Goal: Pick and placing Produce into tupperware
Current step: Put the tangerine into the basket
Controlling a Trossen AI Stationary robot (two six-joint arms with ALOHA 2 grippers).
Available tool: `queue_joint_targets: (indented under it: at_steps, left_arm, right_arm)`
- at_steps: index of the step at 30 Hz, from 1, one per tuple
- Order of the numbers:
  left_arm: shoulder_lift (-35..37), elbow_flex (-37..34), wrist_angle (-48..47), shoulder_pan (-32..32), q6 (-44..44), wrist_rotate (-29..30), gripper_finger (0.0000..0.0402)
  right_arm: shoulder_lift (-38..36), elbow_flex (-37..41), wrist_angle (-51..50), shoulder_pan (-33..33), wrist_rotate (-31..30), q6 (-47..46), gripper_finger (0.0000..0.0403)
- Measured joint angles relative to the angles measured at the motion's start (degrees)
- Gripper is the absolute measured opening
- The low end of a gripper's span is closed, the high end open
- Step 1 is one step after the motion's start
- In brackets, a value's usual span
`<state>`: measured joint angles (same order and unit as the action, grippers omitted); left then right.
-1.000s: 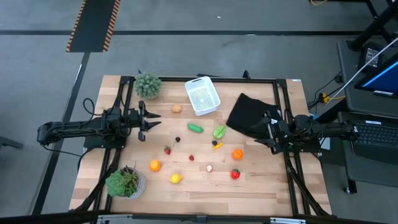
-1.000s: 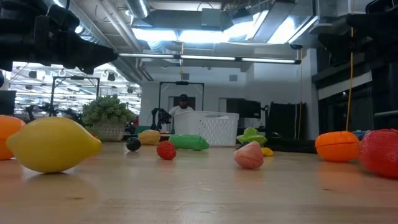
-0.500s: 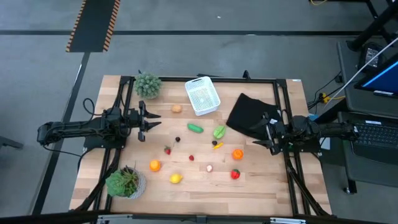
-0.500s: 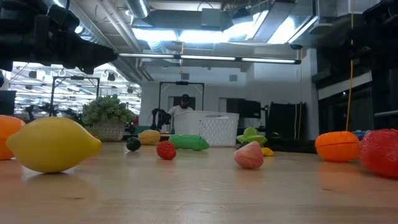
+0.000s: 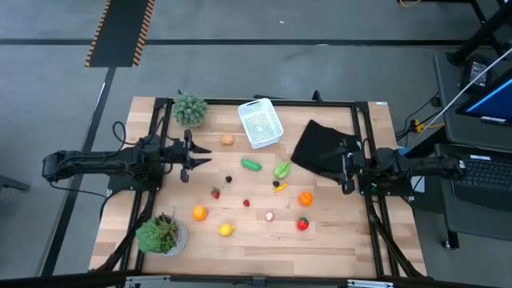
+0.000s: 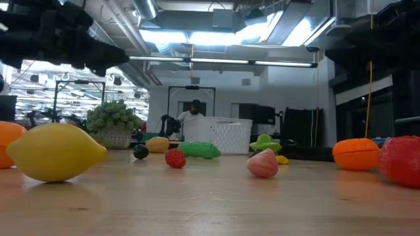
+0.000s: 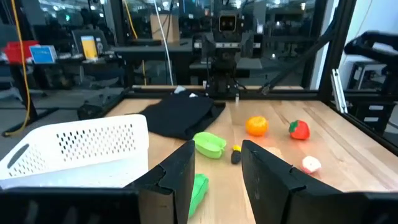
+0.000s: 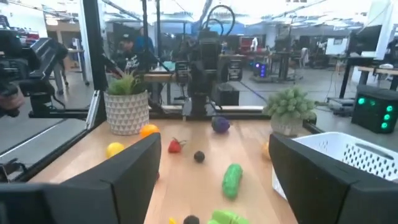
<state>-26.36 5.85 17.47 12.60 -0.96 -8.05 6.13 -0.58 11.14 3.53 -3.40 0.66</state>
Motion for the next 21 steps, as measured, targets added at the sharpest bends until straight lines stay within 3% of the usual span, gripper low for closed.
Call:
queue_joint_targets:
  at_steps: [8, 15, 21]
  left_arm:
    - [-15.3, 8.5, 0.0, 0.1, -4.4, 0.0, 0.0124]
    - [-23.2, 12.9, -0.1, 2.2, -3.4, -5.0, 0.0124]
    - [-24.6, 15.4, -4.4, 2.5, -2.7, -6.7, 0.0124]
  right_arm:
    - [13.1, -8.5, -1.6, 0.0, 0.0, 3.4, 0.03]
    - [26.5, -21.1, -18.2, 0.0, 0.0, 4.0, 0.03]
    - [34.8, -31.4, -32.2, 0.0, 0.0, 1.5, 0.03]
